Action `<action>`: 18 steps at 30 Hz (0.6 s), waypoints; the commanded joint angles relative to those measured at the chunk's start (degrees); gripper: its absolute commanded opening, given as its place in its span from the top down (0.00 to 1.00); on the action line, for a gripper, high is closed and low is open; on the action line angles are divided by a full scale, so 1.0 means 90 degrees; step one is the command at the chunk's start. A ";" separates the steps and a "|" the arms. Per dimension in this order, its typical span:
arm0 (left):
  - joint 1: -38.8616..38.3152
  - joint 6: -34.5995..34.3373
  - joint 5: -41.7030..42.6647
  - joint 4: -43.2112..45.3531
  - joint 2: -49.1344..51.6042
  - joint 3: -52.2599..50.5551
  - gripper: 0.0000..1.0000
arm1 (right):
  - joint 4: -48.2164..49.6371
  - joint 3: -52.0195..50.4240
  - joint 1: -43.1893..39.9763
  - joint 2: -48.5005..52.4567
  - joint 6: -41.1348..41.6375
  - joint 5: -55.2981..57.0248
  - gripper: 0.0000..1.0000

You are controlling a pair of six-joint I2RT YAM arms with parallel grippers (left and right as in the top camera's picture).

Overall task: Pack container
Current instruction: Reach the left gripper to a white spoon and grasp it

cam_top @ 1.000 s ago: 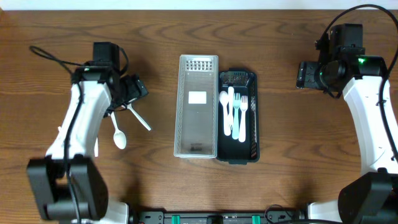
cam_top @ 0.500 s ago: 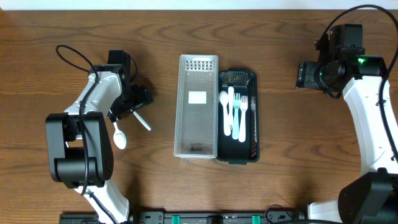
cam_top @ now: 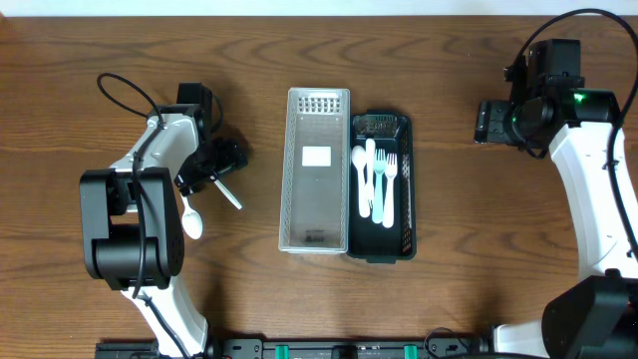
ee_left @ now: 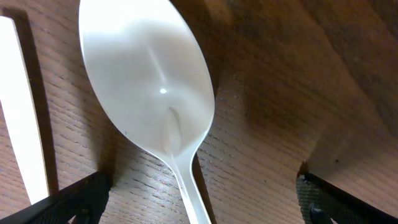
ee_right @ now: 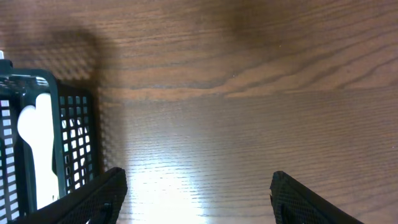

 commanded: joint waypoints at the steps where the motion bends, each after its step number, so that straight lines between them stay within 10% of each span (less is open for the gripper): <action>1: 0.0032 -0.0053 -0.0102 0.0010 0.0245 0.0053 0.00 | -0.0007 -0.0041 -0.0015 0.0039 -0.0083 -0.0051 0.23; 18: 0.0032 -0.0056 -0.0102 0.0007 0.0245 0.0053 0.80 | -0.0039 -0.0044 -0.0015 0.0039 -0.0085 -0.0049 0.23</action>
